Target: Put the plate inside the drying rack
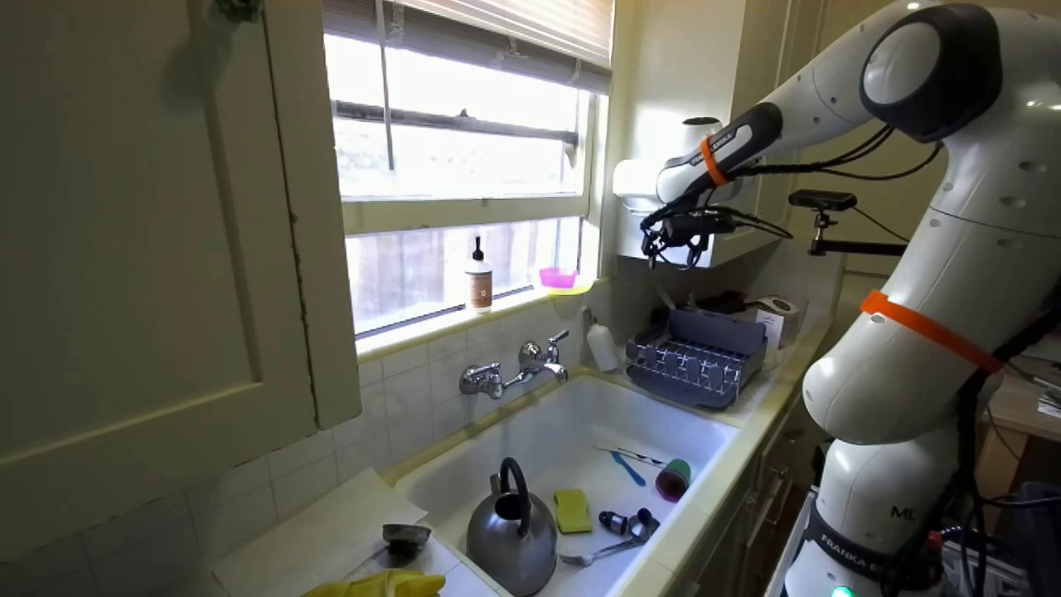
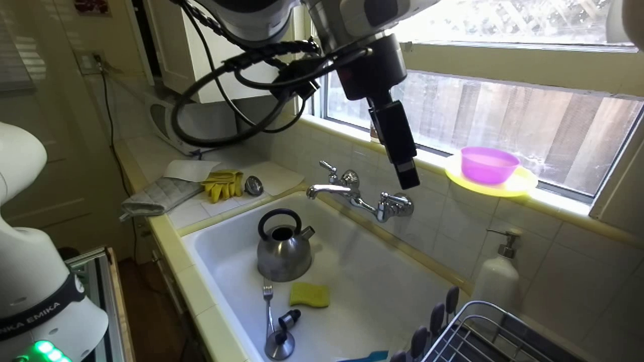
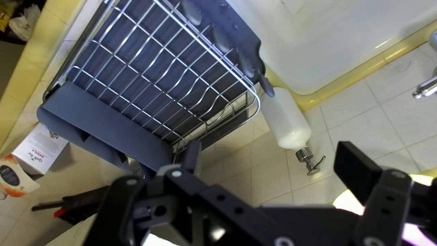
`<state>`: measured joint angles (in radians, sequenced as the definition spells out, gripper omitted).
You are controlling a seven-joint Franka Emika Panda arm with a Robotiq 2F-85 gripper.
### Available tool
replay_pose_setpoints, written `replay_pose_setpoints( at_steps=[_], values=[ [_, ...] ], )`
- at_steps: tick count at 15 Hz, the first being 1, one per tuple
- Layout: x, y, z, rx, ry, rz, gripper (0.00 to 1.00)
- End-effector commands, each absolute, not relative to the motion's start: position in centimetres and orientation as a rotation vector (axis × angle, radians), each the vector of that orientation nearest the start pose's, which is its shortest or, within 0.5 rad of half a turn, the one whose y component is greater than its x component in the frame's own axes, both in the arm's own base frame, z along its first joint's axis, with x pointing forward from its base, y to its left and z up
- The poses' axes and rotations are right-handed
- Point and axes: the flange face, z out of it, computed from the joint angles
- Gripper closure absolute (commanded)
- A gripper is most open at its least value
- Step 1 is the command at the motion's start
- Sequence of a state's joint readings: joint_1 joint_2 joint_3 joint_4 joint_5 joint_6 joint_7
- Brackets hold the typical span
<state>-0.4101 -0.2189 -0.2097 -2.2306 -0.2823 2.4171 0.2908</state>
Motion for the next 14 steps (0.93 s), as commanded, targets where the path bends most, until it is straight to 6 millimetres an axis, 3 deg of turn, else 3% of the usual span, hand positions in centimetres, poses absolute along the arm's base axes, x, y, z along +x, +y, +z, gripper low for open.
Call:
replay_pose_setpoints(
  at_steps=[1,7,14],
  values=[
    [44.9,-33.1,49.4,-3.090,1.249,-0.640,0.00],
    [49.3,-35.9,48.2,-2.881,1.458,-0.795,0.00],
    [54.7,-36.6,45.7,-2.765,1.450,-0.813,0.00]
  ],
)
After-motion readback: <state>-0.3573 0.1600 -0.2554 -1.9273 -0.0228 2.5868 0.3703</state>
